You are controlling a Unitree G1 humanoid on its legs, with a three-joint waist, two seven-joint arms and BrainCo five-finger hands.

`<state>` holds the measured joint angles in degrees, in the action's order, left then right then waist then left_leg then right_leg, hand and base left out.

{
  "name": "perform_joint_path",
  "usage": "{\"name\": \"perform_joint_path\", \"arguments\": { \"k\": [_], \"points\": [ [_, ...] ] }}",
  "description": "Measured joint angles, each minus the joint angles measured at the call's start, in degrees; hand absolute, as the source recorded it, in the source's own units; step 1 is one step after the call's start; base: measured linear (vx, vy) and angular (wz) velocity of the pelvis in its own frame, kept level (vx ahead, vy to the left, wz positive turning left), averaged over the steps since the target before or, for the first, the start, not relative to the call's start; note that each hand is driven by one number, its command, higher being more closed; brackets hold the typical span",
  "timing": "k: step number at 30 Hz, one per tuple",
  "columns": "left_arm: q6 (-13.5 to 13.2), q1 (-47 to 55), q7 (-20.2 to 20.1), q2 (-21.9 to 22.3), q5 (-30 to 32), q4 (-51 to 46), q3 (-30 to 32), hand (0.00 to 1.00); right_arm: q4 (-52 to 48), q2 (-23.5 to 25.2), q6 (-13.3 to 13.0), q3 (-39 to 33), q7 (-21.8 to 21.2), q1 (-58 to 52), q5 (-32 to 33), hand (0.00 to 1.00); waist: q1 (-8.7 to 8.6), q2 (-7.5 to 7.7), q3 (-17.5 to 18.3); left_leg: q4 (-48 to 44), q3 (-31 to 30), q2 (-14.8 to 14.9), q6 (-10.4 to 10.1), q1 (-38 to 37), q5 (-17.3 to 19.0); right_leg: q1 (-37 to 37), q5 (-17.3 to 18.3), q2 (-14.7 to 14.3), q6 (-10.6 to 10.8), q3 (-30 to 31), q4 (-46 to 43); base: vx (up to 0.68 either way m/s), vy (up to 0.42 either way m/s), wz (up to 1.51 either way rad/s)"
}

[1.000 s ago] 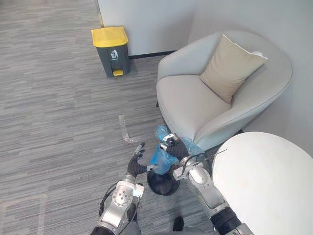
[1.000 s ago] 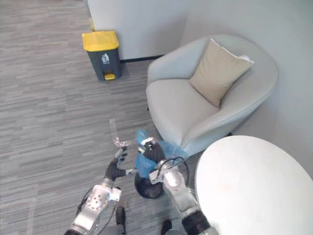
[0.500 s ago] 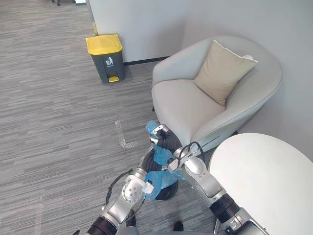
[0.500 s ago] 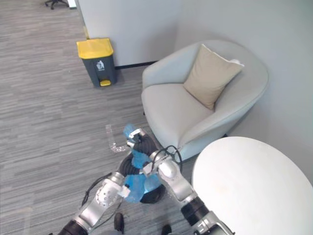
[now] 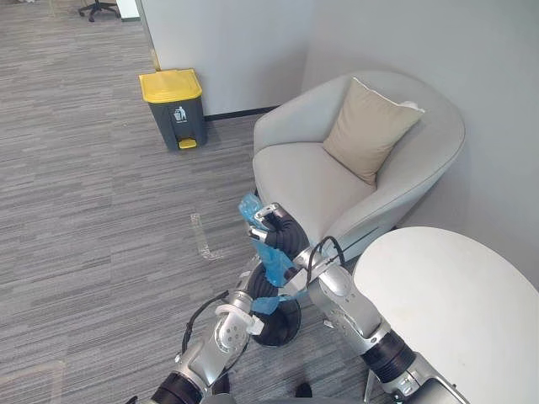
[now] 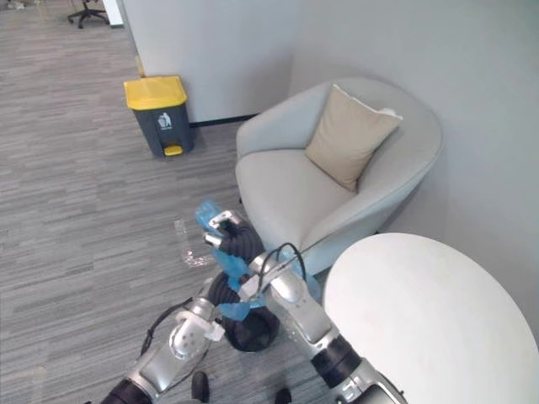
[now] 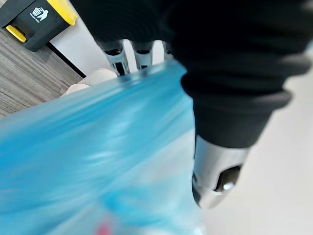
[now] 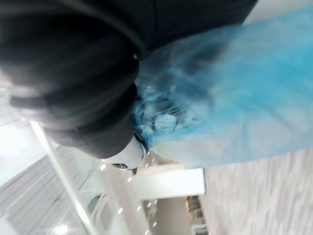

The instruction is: Gather rubbish on tea table into small bin, then transfer packed bag to large trash can.

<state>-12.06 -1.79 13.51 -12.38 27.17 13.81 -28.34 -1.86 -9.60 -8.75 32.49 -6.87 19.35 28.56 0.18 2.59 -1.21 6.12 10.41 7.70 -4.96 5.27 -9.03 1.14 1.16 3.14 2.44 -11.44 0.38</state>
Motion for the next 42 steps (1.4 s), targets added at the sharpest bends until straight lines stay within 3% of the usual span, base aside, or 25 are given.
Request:
{"name": "perform_joint_path", "arguments": {
  "k": [15,16,22,32,37,42],
  "points": [
    [1.3,-2.3,0.4,2.0,2.0,7.0,-0.2,0.00,-2.6,0.6,0.2,4.8,-0.8,1.1,6.1,1.00,0.06,0.78,0.6,0.2,0.6,0.8,-0.3,-0.2,-0.2,0.7,-0.2,-0.6,-0.3,0.9,-0.1,-0.01,-0.002,-0.02],
    [1.3,-2.3,0.4,2.3,2.0,7.3,-0.2,1.00,-2.6,0.6,0.3,5.0,-0.7,1.3,6.4,1.00,0.06,0.78,0.6,0.2,0.7,0.8,-0.3,-0.2,-0.2,0.7,-0.2,-0.6,-0.3,0.9,-0.1,0.00,-0.002,-0.05],
    [1.5,-4.3,4.3,2.6,1.9,11.0,0.2,1.00,-2.6,0.6,0.6,8.5,0.3,2.0,8.7,1.00,0.16,1.06,0.8,0.2,0.7,0.8,-0.3,-0.2,-0.2,0.8,-0.3,-0.6,-0.4,1.0,-0.1,0.00,0.000,-0.01],
    [3.8,-4.3,6.5,5.6,4.3,20.9,-2.2,1.00,-2.6,0.6,1.6,11.8,0.4,1.2,9.8,1.00,-0.07,1.15,0.8,0.2,0.5,0.8,-0.3,-0.1,-0.2,0.8,-0.3,-0.6,-0.4,0.9,-0.1,0.00,0.000,0.00],
    [5.3,-4.3,3.5,5.9,2.8,18.6,-1.9,1.00,-2.7,1.0,1.2,10.0,-0.1,-1.7,9.4,1.00,-0.27,1.14,0.8,0.2,0.3,0.8,-0.5,0.0,0.0,0.9,-0.2,-0.5,-0.2,0.9,-0.1,0.00,0.000,0.00],
    [5.4,-4.3,2.8,5.9,-1.1,13.9,1.0,1.00,-2.7,2.8,-0.3,4.2,-0.7,-5.4,4.6,1.00,-0.34,1.14,0.8,0.2,0.1,0.7,-0.5,0.6,-0.1,1.1,-0.1,-0.4,-0.1,0.7,-0.2,0.00,0.000,0.01]
  ]
}}
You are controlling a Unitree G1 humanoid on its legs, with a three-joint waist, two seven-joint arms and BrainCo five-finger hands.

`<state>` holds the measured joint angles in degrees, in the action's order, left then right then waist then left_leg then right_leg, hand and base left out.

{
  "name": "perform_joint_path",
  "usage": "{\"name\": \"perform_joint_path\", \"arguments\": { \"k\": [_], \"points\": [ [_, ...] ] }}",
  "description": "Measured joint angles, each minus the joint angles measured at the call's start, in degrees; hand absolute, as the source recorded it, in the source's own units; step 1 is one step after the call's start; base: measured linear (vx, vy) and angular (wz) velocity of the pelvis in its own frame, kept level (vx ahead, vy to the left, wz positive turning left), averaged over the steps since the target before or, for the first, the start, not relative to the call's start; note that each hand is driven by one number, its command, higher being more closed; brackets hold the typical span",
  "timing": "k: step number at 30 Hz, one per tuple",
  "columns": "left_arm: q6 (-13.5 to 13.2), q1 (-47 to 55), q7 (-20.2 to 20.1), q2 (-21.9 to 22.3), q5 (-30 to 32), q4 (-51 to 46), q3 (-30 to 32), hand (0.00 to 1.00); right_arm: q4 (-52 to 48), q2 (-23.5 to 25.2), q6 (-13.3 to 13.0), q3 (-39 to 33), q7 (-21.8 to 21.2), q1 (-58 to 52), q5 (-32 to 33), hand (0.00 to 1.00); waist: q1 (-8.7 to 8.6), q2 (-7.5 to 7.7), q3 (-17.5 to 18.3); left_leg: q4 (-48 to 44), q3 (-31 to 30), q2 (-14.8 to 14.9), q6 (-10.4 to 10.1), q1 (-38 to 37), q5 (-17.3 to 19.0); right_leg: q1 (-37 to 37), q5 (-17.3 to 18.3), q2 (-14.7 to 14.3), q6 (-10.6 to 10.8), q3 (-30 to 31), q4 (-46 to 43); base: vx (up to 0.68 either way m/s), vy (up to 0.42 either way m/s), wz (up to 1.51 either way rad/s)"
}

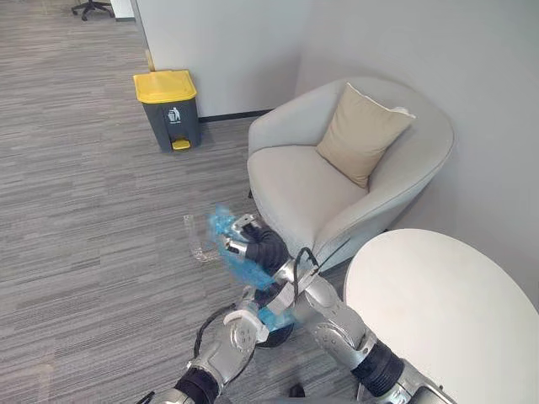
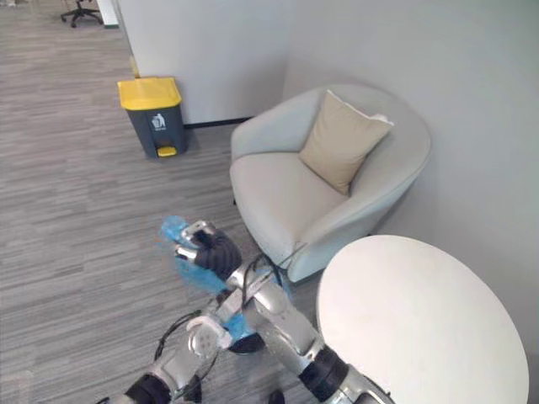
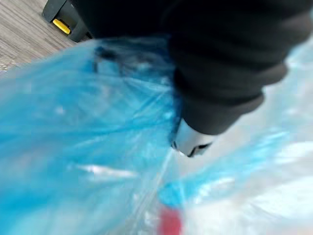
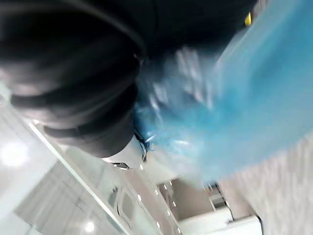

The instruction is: Gather rubbish on tea table into small bin, then transfer packed bag to large trash can.

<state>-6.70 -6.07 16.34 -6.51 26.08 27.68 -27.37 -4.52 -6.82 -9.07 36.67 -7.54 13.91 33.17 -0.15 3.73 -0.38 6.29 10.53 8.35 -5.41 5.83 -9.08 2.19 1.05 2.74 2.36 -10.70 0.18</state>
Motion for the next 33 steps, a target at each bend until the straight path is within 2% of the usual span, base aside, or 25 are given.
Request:
{"name": "perform_joint_path", "arguments": {
  "k": [4,7,8,10,14,18,19,24,26,28,30,31,33],
  "points": [
    [0.0,0.0,0.5,0.0,-1.6,-0.5,1.6,1.00,1.0,0.0,-0.1,-1.0,0.0,-2.7,-4.0,1.00,-0.12,0.00,0.0,-0.2,0.0,0.0,0.0,0.0,0.0,0.0,0.0,0.0,0.0,0.0,0.0,0.00,0.000,0.00],
    [-0.1,0.1,0.8,0.1,-1.7,-1.8,1.7,1.00,1.0,0.0,-0.1,-1.3,0.0,-4.3,-4.6,1.00,-0.20,0.00,0.0,-0.1,0.0,0.0,0.0,0.0,0.0,-0.1,0.0,0.0,0.0,0.0,0.0,0.00,0.000,0.00],
    [-0.2,0.1,0.9,0.2,-2.6,-2.4,1.7,1.00,1.0,0.0,-0.1,-1.8,-0.1,-4.7,-6.2,0.00,-0.30,0.00,0.0,0.0,0.0,0.0,0.0,-0.1,0.0,-0.1,0.0,0.0,0.0,0.0,0.0,0.00,0.000,0.00],
    [-0.3,0.1,0.9,0.6,-3.3,-2.5,1.8,1.00,1.0,0.0,-0.1,-2.7,-0.1,-5.5,-6.9,0.00,-0.32,0.00,0.0,0.0,0.0,0.0,0.0,-0.2,0.0,-0.2,0.0,0.0,0.0,0.0,0.0,0.00,0.000,0.00],
    [-0.3,0.1,0.9,0.7,-4.0,-2.5,2.3,1.00,1.2,-0.1,-0.2,-3.3,0.3,-6.4,-12.7,0.00,-0.43,0.00,0.0,0.0,0.0,0.0,0.0,-0.2,0.0,-0.2,0.0,0.0,0.0,0.0,0.0,0.00,0.000,0.00],
    [-0.5,0.6,0.9,0.6,-5.7,-3.1,4.2,1.00,3.2,-0.1,-1.8,-4.5,1.6,-6.8,-23.4,0.00,-0.46,0.01,0.0,0.0,0.0,0.0,0.0,-0.2,0.0,-0.2,0.0,0.1,0.0,0.0,0.0,0.00,0.000,0.00],
    [-2.6,3.8,0.9,0.6,-8.3,-5.9,6.2,1.00,3.2,-2.3,-4.5,-7.8,6.5,-9.7,-42.3,0.00,-0.46,0.01,0.0,0.0,-0.1,0.0,0.0,-0.2,0.0,-0.3,0.1,0.1,0.1,-0.2,0.1,0.00,0.000,0.00],
    [-2.6,4.0,0.9,0.6,-8.3,-5.9,6.2,1.00,3.2,-2.3,-4.5,-8.0,6.6,-9.8,-42.8,0.00,-0.43,0.01,0.0,0.0,-0.1,0.0,0.0,-0.2,0.0,-0.3,0.1,0.1,0.1,-0.2,0.1,0.00,0.000,0.00],
    [-3.7,5.9,0.7,0.5,-8.9,-5.9,7.9,1.00,3.4,-2.6,-4.7,-9.7,8.0,-10.7,-48.4,0.00,-0.37,0.00,0.0,0.0,-0.2,0.0,0.0,-0.2,0.0,-0.3,0.1,0.1,0.1,-0.2,0.1,0.00,0.000,0.02],
    [-4.8,8.1,-0.2,0.7,-11.3,-3.4,11.4,1.00,7.0,-1.9,-6.2,-13.5,8.9,-13.0,-51.1,0.00,-0.36,-0.15,-0.1,0.0,-0.4,-0.2,0.0,-0.5,0.0,-0.8,0.1,0.1,0.2,-0.6,0.1,0.00,0.000,0.07],
    [-4.4,9.9,-1.4,0.9,-15.0,4.7,17.9,1.00,19.1,1.4,-6.3,-20.9,9.1,-14.7,-49.2,0.00,-0.43,-0.40,-0.4,0.0,-0.7,-0.5,-0.1,-1.9,0.3,-2.0,0.7,0.2,0.4,-0.9,0.1,-0.02,0.004,0.09],
    [-3.6,11.1,-2.3,1.2,-18.3,8.6,21.6,1.00,26.6,3.3,-4.8,-25.4,9.5,-15.4,-45.6,0.00,-0.43,-0.54,-0.5,0.0,-0.7,-0.6,-0.1,-2.1,0.5,-2.3,1.0,0.4,0.4,-1.0,0.0,-0.02,0.013,0.06],
    [-2.4,12.7,-3.2,0.5,-21.9,11.2,24.4,1.00,32.6,3.7,-2.3,-28.9,10.3,-16.5,-41.9,0.00,-0.37,-0.93,-1.2,0.0,-0.7,-0.8,-0.4,-1.9,1.0,-2.1,1.4,0.7,1.0,-1.0,0.0,-0.01,0.012,0.02]
  ]
}}
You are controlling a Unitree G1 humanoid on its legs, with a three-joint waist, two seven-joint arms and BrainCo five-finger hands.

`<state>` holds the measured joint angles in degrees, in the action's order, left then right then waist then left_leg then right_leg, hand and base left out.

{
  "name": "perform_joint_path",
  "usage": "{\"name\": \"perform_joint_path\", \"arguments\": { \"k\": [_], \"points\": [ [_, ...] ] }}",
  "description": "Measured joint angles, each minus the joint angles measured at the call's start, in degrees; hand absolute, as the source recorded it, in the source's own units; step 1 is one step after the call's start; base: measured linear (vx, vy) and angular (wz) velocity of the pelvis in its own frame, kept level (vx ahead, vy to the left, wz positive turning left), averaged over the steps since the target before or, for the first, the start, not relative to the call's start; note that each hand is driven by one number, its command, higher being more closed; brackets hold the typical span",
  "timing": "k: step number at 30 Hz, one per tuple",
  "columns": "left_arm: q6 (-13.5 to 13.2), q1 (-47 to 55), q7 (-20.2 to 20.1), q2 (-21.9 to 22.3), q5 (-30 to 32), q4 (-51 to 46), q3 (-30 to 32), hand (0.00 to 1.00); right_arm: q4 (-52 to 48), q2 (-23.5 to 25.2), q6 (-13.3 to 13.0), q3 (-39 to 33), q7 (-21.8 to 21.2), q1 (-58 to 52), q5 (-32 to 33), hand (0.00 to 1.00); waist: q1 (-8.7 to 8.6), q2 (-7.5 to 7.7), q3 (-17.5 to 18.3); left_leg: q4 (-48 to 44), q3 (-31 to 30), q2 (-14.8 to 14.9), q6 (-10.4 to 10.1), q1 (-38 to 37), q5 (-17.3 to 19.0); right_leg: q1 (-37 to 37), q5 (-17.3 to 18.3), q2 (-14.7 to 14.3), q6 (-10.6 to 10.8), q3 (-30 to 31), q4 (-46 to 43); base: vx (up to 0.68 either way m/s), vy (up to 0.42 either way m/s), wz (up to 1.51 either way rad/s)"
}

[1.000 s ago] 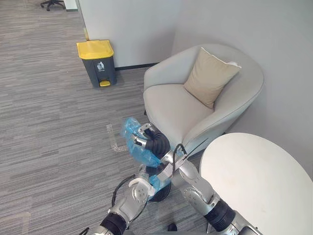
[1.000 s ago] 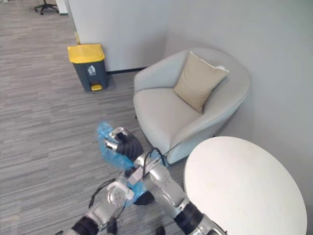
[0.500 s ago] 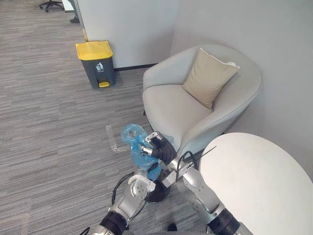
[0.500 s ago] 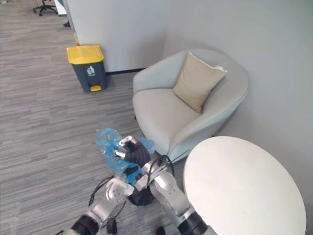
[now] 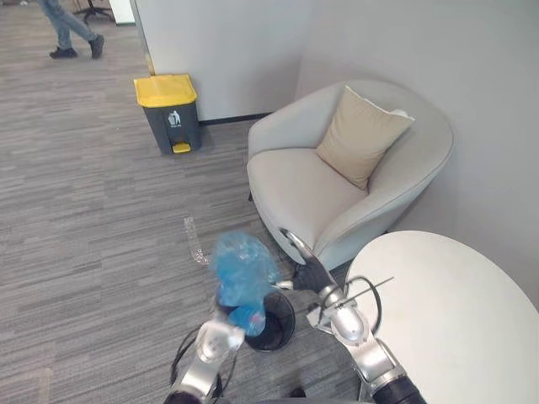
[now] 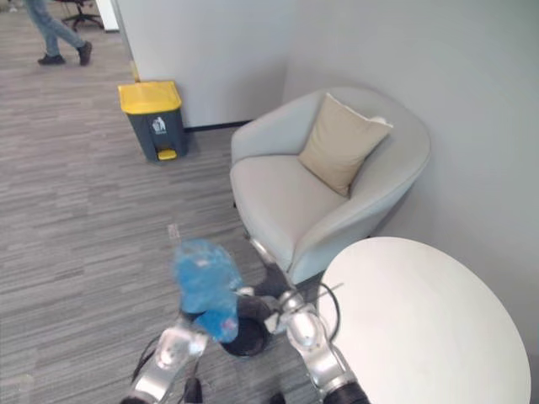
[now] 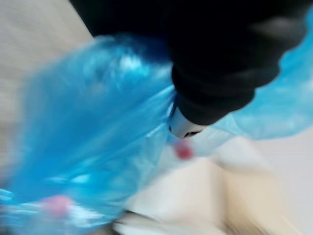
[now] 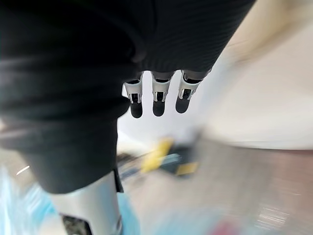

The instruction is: Gather rubbish on tea table into small bin, then transfer packed bag to large trash can.

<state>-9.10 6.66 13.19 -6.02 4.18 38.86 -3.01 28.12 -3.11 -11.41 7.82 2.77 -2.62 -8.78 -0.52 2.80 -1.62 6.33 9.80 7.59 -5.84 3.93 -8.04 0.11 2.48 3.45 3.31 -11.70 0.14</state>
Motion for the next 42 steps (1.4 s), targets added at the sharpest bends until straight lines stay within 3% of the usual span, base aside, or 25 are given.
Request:
{"name": "perform_joint_path", "arguments": {
  "k": [4,18,35,40,42],
  "points": [
    [0.3,2.1,-0.9,-0.2,-1.4,0.4,-0.2,1.00,2.2,-1.4,1.1,-0.4,0.4,-1.2,2.5,0.00,0.15,-0.57,-0.7,0.0,0.1,-0.5,0.1,-0.1,0.3,0.0,0.2,0.5,0.3,0.0,0.0,0.00,0.008,0.00],
    [0.2,1.8,-1.9,0.4,-2.0,7.1,-0.2,1.00,14.9,0.7,1.8,-3.3,0.6,1.0,8.9,0.00,0.50,-1.24,-1.5,0.0,0.9,-1.9,0.9,-2.2,1.3,-2.2,0.6,1.7,0.7,0.5,0.1,0.05,0.002,-0.02],
    [-0.1,-0.2,-2.4,1.4,-2.1,14.5,-0.2,1.00,27.1,0.7,4.1,-6.1,2.3,3.3,8.7,0.00,0.50,-1.95,-3.1,0.0,3.5,-2.3,1.2,-4.1,2.2,-1.9,1.3,2.2,1.0,3.1,-1.3,0.00,0.003,-0.07],
    [-0.1,-2.0,-2.4,1.3,-2.2,15.5,0.0,1.00,29.2,0.7,4.3,-7.1,2.9,6.6,8.6,0.00,0.64,-2.12,-6.1,-0.3,6.0,-2.4,1.2,-3.9,2.2,0.9,0.8,2.3,1.2,6.4,-3.2,-0.02,0.025,-0.35],
    [-0.1,-3.2,-2.4,1.4,-2.2,16.0,1.2,1.00,29.0,0.8,4.8,-7.0,2.9,7.5,8.0,0.00,0.82,-1.43,-7.1,-0.4,7.4,-2.5,1.3,-3.9,2.1,2.6,0.7,2.4,1.3,7.8,-4.9,-0.04,0.031,-0.34]
  ]
}}
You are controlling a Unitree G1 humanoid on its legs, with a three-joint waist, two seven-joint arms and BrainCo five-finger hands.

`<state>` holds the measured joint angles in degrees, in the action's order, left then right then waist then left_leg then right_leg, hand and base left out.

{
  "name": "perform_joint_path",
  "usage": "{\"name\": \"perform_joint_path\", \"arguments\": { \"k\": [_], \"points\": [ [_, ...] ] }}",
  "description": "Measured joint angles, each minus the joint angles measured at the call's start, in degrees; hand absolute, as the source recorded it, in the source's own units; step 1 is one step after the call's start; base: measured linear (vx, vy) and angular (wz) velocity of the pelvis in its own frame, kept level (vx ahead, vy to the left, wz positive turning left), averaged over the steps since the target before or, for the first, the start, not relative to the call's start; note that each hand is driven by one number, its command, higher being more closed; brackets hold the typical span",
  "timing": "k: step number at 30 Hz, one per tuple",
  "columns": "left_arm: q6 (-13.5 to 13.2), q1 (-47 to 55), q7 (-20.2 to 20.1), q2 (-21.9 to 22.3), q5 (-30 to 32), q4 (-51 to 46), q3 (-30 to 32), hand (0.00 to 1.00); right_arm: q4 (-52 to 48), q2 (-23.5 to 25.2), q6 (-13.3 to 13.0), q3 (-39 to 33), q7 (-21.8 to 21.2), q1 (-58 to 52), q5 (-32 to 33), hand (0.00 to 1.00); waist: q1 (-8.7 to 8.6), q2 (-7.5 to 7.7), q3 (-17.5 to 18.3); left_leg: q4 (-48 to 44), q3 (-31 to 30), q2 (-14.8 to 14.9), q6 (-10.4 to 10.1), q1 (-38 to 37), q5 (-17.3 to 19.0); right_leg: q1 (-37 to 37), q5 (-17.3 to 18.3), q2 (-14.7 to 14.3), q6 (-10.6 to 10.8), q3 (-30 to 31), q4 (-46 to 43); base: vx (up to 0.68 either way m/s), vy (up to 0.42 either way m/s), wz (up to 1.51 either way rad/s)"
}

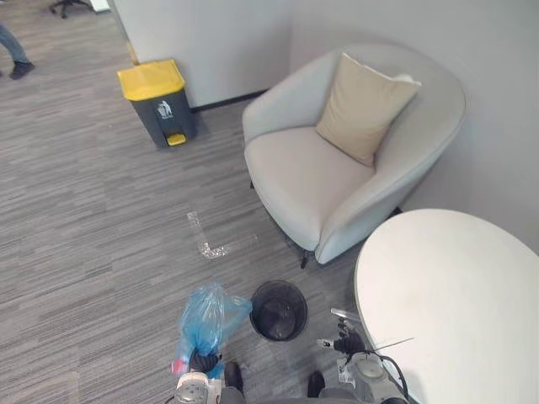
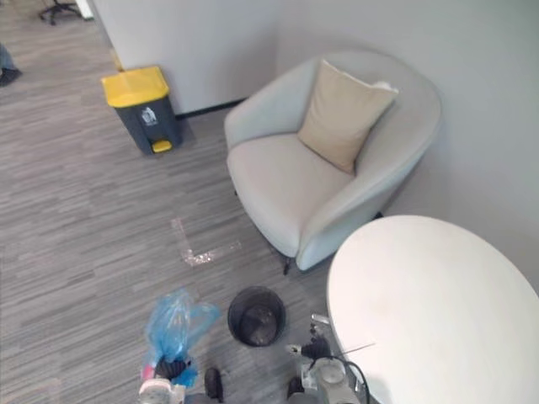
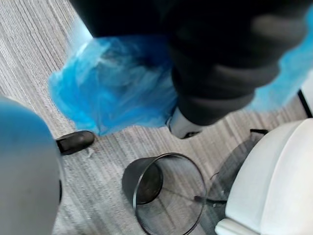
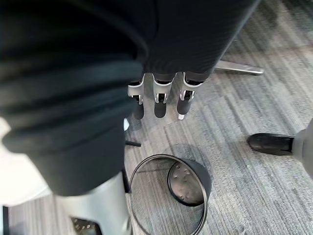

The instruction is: Gather rubbish on tea table into small bin, then transfer packed bag to large trash can.

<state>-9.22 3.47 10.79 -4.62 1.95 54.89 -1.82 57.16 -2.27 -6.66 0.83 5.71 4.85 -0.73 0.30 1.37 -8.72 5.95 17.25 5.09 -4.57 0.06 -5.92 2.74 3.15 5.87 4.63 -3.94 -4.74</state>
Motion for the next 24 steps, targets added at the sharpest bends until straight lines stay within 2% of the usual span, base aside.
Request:
{"name": "perform_joint_path", "arguments": {
  "k": [4,5,6,7,9,11,12,14,15,16,17,18,19,21,22,23,24],
  "points": [
    [0.0,-4.5,-0.2,0.2,0.0,-0.5,0.3,1.00,-2.0,0.0,0.7,0.5,0.3,0.5,-1.6,0.00,0.00,0.77,-1.3,-5.5,0.2,0.6,2.3,4.7,1.4,6.5,-0.1,1.1,0.1,-1.5,-8.9,-0.10,0.011,0.01],
    [0.0,-4.5,-0.8,1.0,0.0,-1.9,0.9,1.00,-2.8,0.0,0.8,0.3,0.5,0.4,-1.6,0.00,0.12,0.49,-1.8,-7.3,0.2,1.7,2.9,5.3,2.2,6.5,1.2,1.4,0.6,-1.4,-12.0,-0.08,-0.003,0.18],
    [0.0,-4.6,-1.0,1.1,0.0,-2.4,1.2,1.00,-3.3,0.2,0.8,0.4,0.6,0.2,-1.6,0.00,0.06,0.47,-1.9,-8.4,-0.2,1.7,3.1,5.7,2.4,7.8,4.2,2.0,-0.2,-1.6,-18.4,-0.06,-0.030,0.37],
    [0.0,-4.4,-1.1,1.2,0.0,-3.1,1.3,1.00,-4.7,0.7,0.9,0.4,0.5,-0.8,-1.6,0.00,0.15,0.62,-2.0,-10.3,-1.6,1.4,3.3,6.2,2.7,8.3,7.6,3.1,0.4,-1.3,-29.4,-0.04,-0.038,0.44],
    [0.0,-3.3,-1.1,1.3,0.0,-4.9,2.0,1.00,-4.9,1.7,0.8,0.4,0.5,-0.9,-1.6,0.00,0.59,1.48,-1.3,-13.0,-3.2,1.2,3.3,8.2,2.7,6.8,10.1,3.4,1.1,-0.1,-36.5,-0.11,-0.135,0.51],
    [0.0,-2.6,-1.0,1.4,0.0,-6.0,3.0,1.00,-5.1,2.4,0.6,0.4,0.5,-0.4,-1.6,0.00,2.24,2.52,-0.7,-15.2,-3.8,1.3,2.8,11.4,2.4,4.9,13.2,3.0,1.7,1.6,-33.4,-0.17,-0.191,0.19],
    [0.0,-2.6,-1.0,2.2,0.0,-6.1,3.1,1.00,-5.2,2.2,0.6,0.4,0.6,0.7,-1.5,0.00,3.61,2.27,-0.7,-16.0,-3.8,2.2,1.6,13.7,1.2,3.6,16.0,1.3,0.7,1.7,-27.1,-0.28,-0.237,-0.15],
    [0.0,-1.3,-1.0,3.6,-0.1,-6.0,2.9,1.00,-5.3,2.0,0.6,0.4,0.9,1.5,-1.5,0.00,4.36,0.75,-0.7,-15.0,-4.2,3.1,1.2,15.2,-0.4,1.9,18.1,-0.6,-2.2,0.9,-20.5,-0.26,-0.181,0.05],
    [0.1,-1.5,-1.0,4.8,-0.5,-5.9,2.1,1.00,-5.3,1.4,0.6,0.3,1.3,1.6,-1.5,0.00,3.33,-2.10,-1.1,-13.0,-7.3,4.2,1.0,16.0,-2.7,1.1,17.1,-2.2,-3.2,-1.8,-18.5,-0.31,-0.152,0.66],
    [0.0,-1.3,-1.0,5.7,-1.1,-5.9,1.8,1.00,-5.1,1.0,0.7,0.3,1.6,0.3,-1.5,0.00,2.94,-3.09,-0.8,-10.7,-8.9,4.6,0.4,15.8,-4.1,1.1,16.9,-3.2,-3.6,-3.8,-18.5,-0.31,-0.152,0.78],
    [0.0,-1.2,-1.0,5.9,-1.2,-5.9,1.8,1.00,-5.1,1.0,0.7,0.3,1.7,-0.1,-1.5,0.00,2.94,-3.33,-0.7,-9.9,-9.1,4.8,0.3,15.7,-4.1,1.2,16.7,-3.4,-3.9,-4.7,-18.4,-0.29,-0.120,0.71],
    [0.0,-0.8,-1.0,6.0,-1.4,-5.9,1.8,1.00,-5.1,1.2,0.7,-0.1,2.0,-0.7,-1.4,0.00,2.96,-3.47,-0.6,-7.8,-8.4,5.7,-2.0,15.6,-1.8,1.1,15.7,-3.8,-5.0,-6.7,-17.0,-0.24,-0.065,0.55],
    [0.0,-0.7,-0.9,6.0,-1.9,-6.0,1.8,1.00,-5.1,1.1,0.7,-0.5,2.2,-0.4,-1.4,0.00,3.01,-2.87,-0.9,-7.3,-7.0,6.0,-2.2,15.8,-0.9,1.1,14.4,-3.4,-5.8,-8.0,-15.5,-0.26,-0.058,0.49],
    [0.0,-0.8,-0.9,5.6,-2.0,-6.6,1.3,1.00,-5.2,1.0,0.7,-1.3,2.4,-0.2,-1.4,0.00,3.06,-2.21,-1.2,-12.0,-5.6,5.2,-1.4,16.9,-1.0,1.3,13.0,-2.0,-6.3,-9.8,-14.6,-0.10,0.029,0.45],
    [0.0,-0.7,-1.0,5.1,-2.0,-7.0,0.0,1.00,-5.1,0.9,0.7,-2.5,2.5,-0.7,-1.4,0.00,2.83,-2.08,-1.2,-19.5,-4.8,4.3,0.1,17.1,0.9,1.2,12.2,-0.7,-6.0,-11.5,-13.9,-0.09,0.058,0.67],
    [0.0,-0.8,-1.0,5.1,-2.0,-7.0,-0.2,1.00,-5.1,0.7,0.7,-2.9,2.7,-0.9,-1.4,0.00,2.66,-1.82,-1.4,-22.1,-4.3,4.0,1.2,16.9,4.4,1.2,11.7,0.0,-5.6,-12.6,-13.5,-0.12,0.142,0.83],
    [0.0,-1.2,-1.0,4.9,-2.0,-7.0,-0.3,1.00,-4.8,0.2,0.7,-2.9,2.8,-1.1,-1.3,0.00,2.53,-2.23,-1.2,-25.6,-2.4,4.2,2.2,16.9,8.3,1.2,11.2,1.1,-4.9,-14.3,-13.1,-0.07,0.120,0.63]
  ]
}}
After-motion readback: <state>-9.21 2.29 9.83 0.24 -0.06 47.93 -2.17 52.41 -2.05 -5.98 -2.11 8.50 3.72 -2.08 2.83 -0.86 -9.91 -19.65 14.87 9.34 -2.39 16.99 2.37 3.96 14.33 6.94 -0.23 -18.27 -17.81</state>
